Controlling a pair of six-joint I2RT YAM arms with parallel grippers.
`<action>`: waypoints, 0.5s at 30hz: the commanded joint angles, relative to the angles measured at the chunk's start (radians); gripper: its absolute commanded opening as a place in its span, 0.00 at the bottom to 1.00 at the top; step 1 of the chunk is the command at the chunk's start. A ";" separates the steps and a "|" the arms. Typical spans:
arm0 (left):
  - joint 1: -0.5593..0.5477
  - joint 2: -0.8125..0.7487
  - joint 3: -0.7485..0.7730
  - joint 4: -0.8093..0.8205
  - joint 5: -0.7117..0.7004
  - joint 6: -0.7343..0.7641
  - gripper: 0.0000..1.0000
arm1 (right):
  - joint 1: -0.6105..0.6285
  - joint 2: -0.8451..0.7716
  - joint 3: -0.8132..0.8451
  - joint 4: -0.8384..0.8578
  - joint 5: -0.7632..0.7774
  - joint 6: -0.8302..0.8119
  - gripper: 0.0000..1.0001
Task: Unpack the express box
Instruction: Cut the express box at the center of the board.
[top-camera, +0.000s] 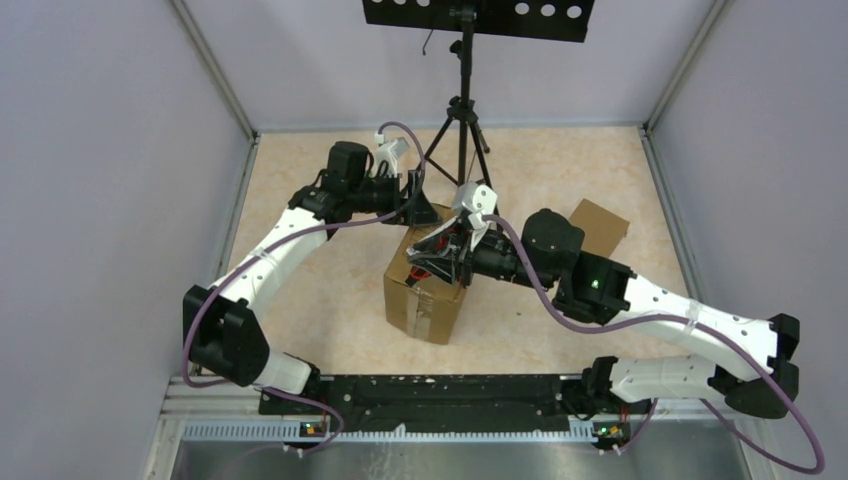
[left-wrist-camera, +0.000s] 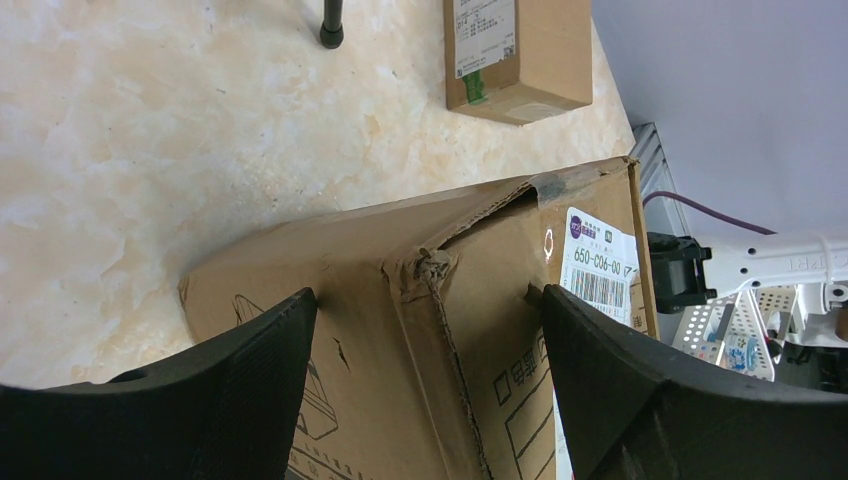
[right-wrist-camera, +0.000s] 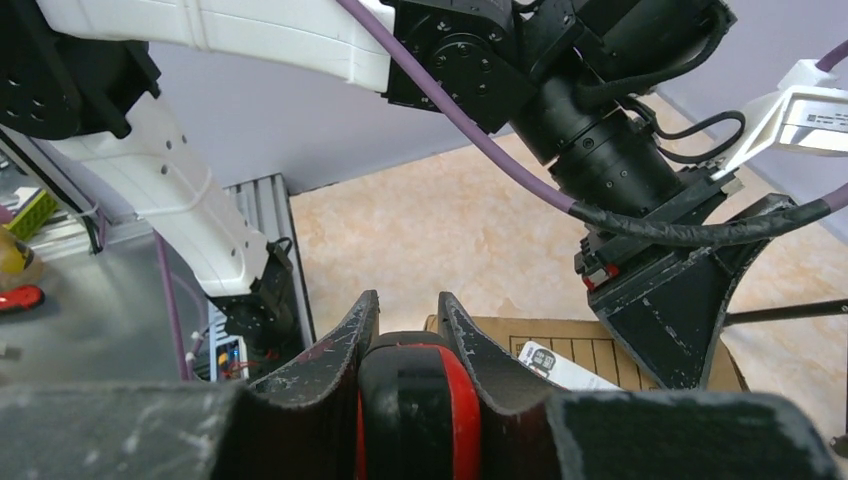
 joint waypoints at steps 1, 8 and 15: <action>-0.006 0.012 0.008 0.006 0.006 0.022 0.84 | 0.011 -0.014 -0.019 0.113 -0.031 -0.057 0.00; -0.005 0.007 0.003 -0.001 0.004 0.027 0.84 | 0.013 -0.001 -0.038 0.125 -0.015 -0.125 0.00; -0.005 0.008 -0.001 -0.002 0.000 0.030 0.84 | 0.016 0.000 -0.024 0.110 -0.039 -0.122 0.00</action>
